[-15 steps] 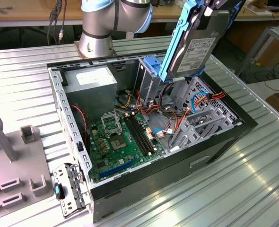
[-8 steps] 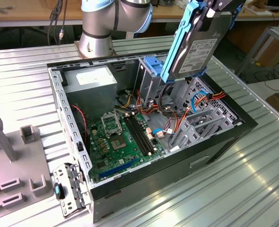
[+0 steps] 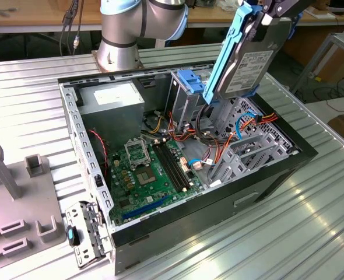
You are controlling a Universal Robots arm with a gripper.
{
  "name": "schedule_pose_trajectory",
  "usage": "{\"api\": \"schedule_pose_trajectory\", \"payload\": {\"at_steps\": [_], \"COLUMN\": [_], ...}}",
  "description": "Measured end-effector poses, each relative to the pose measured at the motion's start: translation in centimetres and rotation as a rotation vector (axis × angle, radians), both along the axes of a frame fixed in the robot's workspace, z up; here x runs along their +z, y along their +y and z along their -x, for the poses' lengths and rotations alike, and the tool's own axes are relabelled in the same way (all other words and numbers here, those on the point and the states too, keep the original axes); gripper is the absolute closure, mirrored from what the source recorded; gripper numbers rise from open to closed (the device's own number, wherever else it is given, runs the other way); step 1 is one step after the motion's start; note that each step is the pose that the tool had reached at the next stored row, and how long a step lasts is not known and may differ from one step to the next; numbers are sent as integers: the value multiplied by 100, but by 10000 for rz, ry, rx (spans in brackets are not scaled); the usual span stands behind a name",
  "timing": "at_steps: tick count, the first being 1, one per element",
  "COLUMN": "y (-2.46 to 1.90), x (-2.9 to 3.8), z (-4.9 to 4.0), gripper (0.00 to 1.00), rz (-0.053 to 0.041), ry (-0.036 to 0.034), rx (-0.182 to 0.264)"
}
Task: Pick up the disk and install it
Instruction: 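Insert the disk into the insertion slot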
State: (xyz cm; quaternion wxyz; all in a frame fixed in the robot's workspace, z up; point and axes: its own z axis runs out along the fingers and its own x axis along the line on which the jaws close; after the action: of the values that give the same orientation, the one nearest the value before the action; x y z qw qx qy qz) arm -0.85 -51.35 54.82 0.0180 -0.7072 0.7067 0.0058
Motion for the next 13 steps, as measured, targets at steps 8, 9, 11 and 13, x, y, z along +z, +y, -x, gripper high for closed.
{"api": "schedule_pose_trajectory", "payload": {"at_steps": [8, 9, 11, 13], "y": [-31, -31, -31, -33], "x": [-4, -4, -4, -4], "z": [-14, -14, -14, -14], "gripper": [63, 63, 63, 63], "rz": [-37, -37, -36, -37], "ry": [5, 5, 5, 5], "rx": [0, 0, 0, 0]}}
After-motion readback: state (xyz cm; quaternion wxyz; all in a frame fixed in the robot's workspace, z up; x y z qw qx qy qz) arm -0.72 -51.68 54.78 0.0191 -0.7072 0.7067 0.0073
